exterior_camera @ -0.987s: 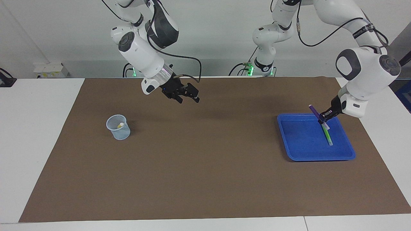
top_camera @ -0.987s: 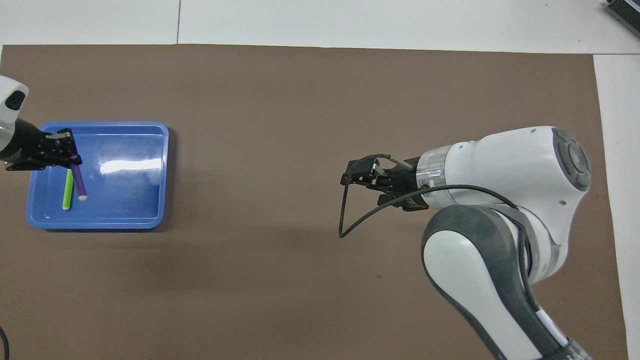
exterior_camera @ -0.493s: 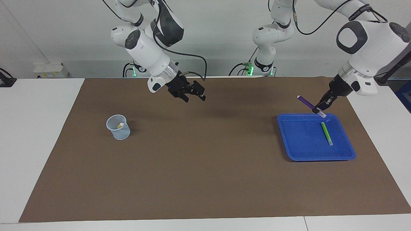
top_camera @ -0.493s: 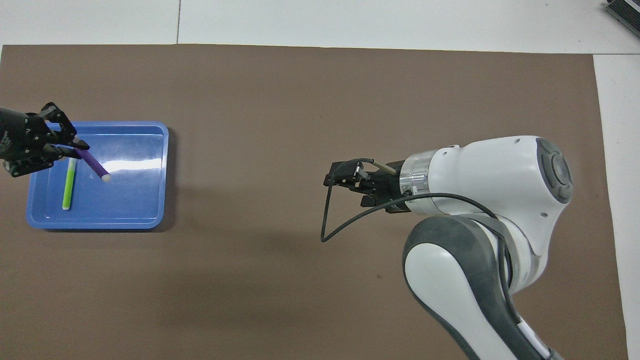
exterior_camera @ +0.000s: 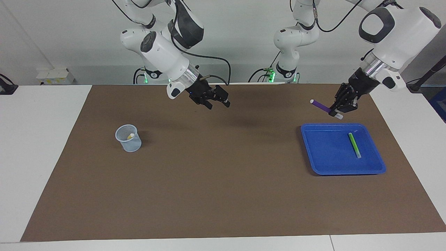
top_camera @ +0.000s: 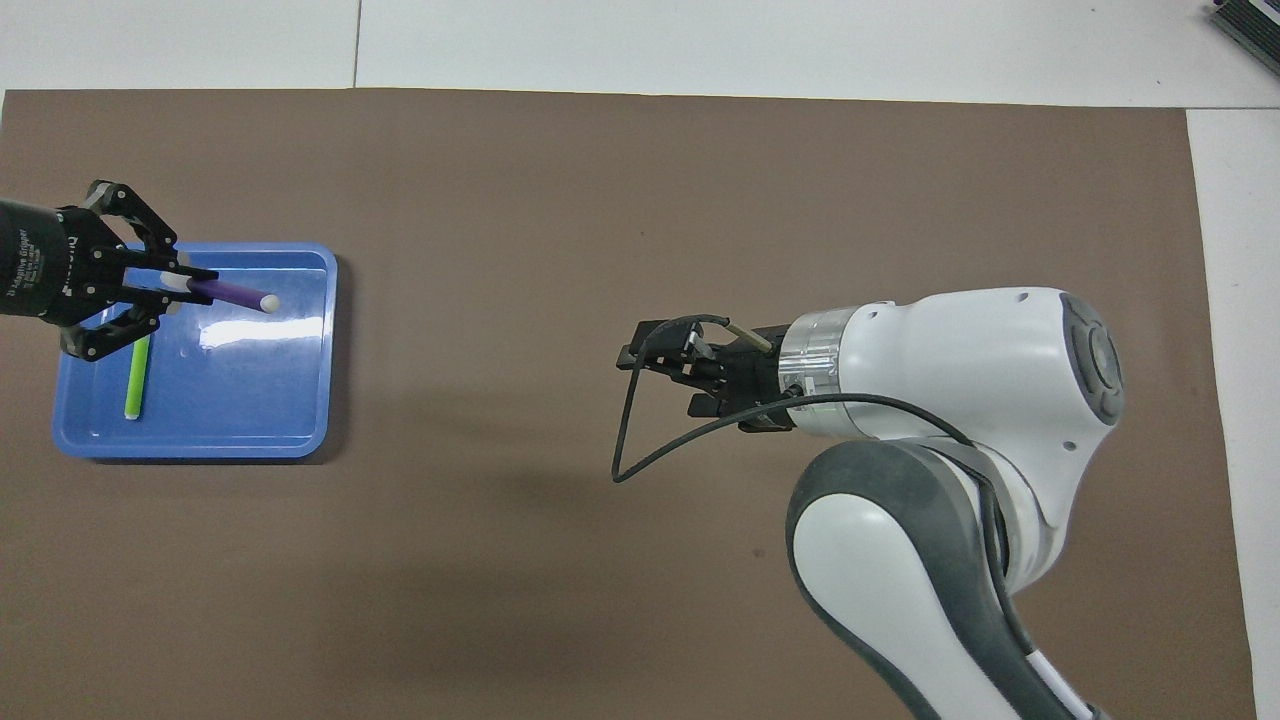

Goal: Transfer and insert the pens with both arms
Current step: 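Lift the purple pen with the left gripper toward the right gripper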

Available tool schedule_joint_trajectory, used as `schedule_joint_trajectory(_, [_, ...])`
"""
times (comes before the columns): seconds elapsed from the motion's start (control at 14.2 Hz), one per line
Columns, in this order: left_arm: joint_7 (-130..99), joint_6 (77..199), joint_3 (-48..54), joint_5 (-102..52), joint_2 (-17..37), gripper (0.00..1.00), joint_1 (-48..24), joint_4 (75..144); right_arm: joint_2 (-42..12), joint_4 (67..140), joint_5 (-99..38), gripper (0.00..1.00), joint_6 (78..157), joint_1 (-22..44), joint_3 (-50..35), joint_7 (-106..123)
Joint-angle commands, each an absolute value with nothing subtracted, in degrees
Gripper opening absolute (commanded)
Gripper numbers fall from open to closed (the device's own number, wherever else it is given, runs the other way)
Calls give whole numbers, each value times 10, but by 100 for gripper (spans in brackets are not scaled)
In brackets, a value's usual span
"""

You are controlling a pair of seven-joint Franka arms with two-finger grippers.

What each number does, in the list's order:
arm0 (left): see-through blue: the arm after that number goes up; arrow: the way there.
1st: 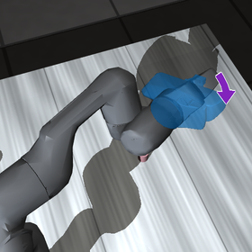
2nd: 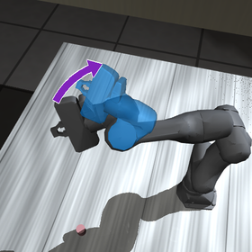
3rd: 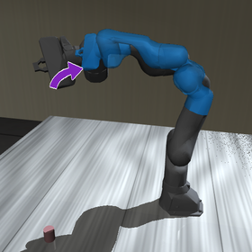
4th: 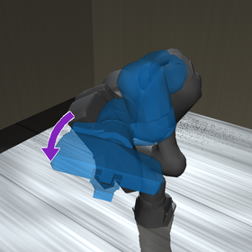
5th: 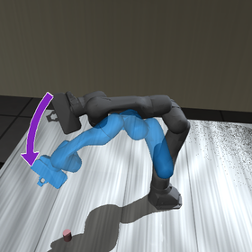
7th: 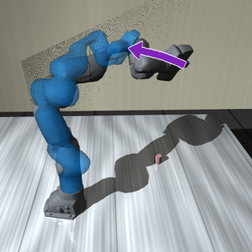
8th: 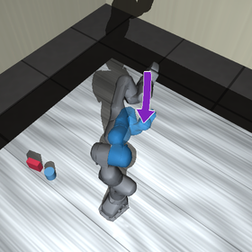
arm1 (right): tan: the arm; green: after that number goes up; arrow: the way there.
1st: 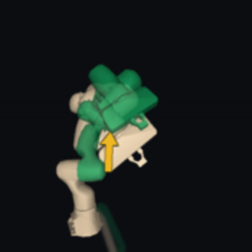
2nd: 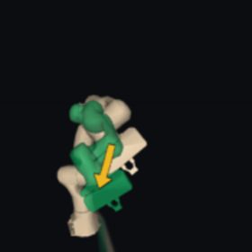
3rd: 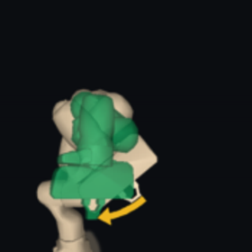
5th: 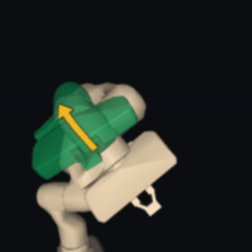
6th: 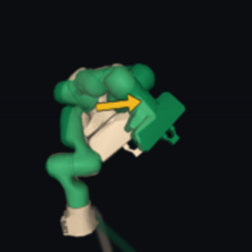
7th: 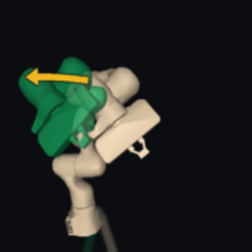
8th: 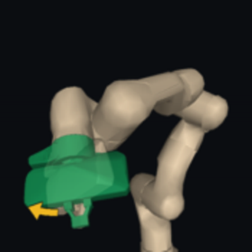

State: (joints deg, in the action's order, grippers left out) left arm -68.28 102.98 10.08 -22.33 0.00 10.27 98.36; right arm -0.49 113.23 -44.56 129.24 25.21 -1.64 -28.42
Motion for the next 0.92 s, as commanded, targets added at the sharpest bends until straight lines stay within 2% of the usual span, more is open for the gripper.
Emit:
schedule_joint_trajectory(0.0, [-744,1029,96,-246,-19,0,77,1007,1,1133,-499,100,1338,281,-17,-310])
schedule_joint_trajectory(0.42, [-800,1036,96,-287,-44,0,43,1051,-16,1099,-562,100,1516,387,-17,-362])
schedule_joint_trajectory(0.85, [-856,1031,96,-306,-65,0,33,1079,-67,1016,-559,100,1549,422,-18,-385])
